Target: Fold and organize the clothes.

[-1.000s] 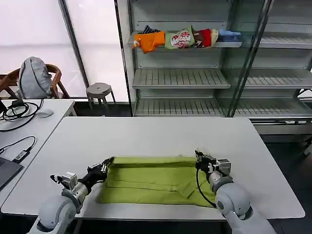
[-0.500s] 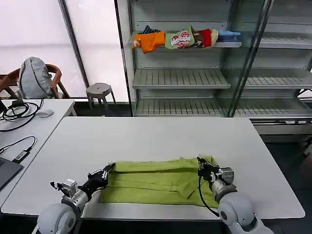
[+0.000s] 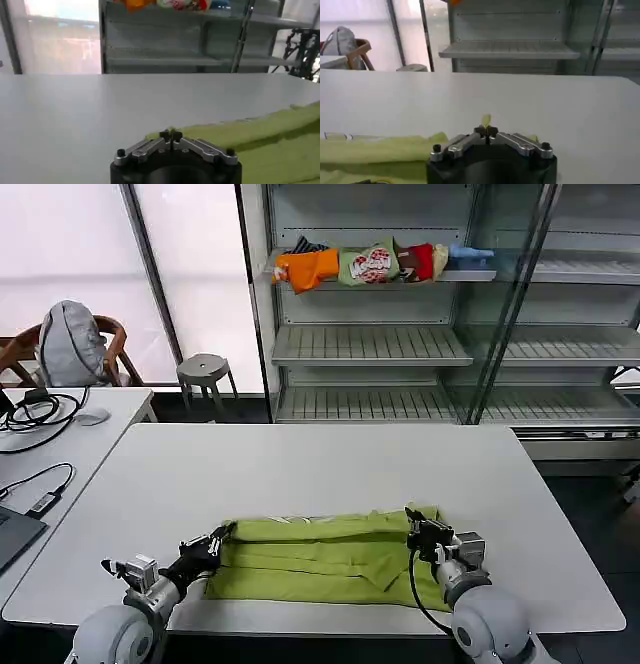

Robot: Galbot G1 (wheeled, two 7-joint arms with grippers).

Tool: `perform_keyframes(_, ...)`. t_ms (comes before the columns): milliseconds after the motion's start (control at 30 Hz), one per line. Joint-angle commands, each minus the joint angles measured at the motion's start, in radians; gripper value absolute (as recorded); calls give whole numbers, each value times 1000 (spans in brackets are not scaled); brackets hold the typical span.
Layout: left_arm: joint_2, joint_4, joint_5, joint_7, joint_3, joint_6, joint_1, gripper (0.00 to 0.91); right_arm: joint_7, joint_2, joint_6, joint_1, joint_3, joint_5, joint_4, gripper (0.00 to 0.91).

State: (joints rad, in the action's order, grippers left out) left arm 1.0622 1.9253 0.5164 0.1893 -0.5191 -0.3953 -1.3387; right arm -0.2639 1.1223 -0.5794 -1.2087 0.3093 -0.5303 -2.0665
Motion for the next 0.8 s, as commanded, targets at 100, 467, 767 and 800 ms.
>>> perform_keyframes(100, 5, 22, -2, 3, -12, -1, -37, 20, 9, -1, 1, -10, 10, 19, 23, 0)
perform_keyframes(467, 2, 32, -63, 1, -14, -15, -57, 907, 21, -6, -1, -6, 4, 19, 45, 907)
perform_keyframes(767, -22, 63, -60, 26, -45, -23, -74, 907, 45, -19, -1, -46, 23, 29, 3, 907)
perform_keyframes(800, -21, 72, -56, 24, -48, -23, -73, 907, 44, -19, -1, -51, 25, 30, -2, 907)
